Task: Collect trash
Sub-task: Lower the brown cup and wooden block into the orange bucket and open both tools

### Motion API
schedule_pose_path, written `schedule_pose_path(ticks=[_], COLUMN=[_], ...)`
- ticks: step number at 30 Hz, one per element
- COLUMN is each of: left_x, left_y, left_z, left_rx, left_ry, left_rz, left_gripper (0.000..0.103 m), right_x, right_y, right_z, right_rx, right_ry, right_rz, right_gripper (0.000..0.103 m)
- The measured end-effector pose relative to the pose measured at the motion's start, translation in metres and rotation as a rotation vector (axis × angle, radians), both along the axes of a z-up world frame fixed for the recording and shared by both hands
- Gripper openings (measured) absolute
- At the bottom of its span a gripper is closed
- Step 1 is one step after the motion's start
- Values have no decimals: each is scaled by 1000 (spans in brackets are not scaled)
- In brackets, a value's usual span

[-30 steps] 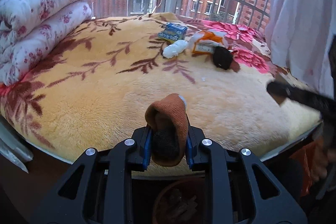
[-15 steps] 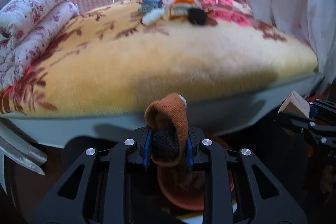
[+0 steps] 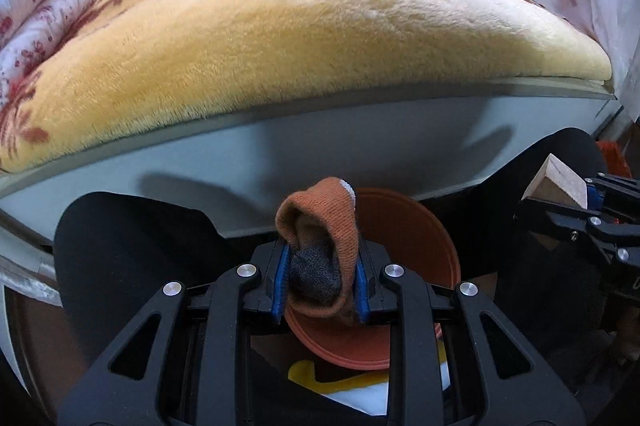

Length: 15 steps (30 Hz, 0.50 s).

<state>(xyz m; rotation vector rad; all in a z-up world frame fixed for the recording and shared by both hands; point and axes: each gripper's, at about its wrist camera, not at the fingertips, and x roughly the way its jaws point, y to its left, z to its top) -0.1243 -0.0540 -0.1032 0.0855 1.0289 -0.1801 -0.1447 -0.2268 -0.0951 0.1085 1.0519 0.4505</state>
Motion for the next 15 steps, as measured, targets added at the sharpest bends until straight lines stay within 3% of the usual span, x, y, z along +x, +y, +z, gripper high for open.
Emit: schedule_pose_path(ticks=[7, 8, 9, 10, 11, 15], left_x=[3, 3, 4, 4, 4, 1], left_y=[2, 1, 0, 0, 1, 6], left_z=[-6, -7, -8, -8, -7, -2], left_rx=[-13, -5, 7, 26, 36, 10], left_ry=[25, 31, 34, 33, 22, 2], left_rz=[-3, -1, 5, 16, 27, 32], left_gripper=[27, 31, 49, 71, 77, 78], right_x=[5, 6, 8, 9, 9, 9], right_y=[10, 11, 12, 11, 10, 2], right_z=[-6, -7, -8, -9, -9, -5], right_rx=[-23, -24, -26, -28, -23, -8], right_ry=[14, 27, 37, 43, 39, 32], right_rz=[38, 43, 44, 38, 29, 8], right_gripper=[38, 41, 58, 65, 65, 65])
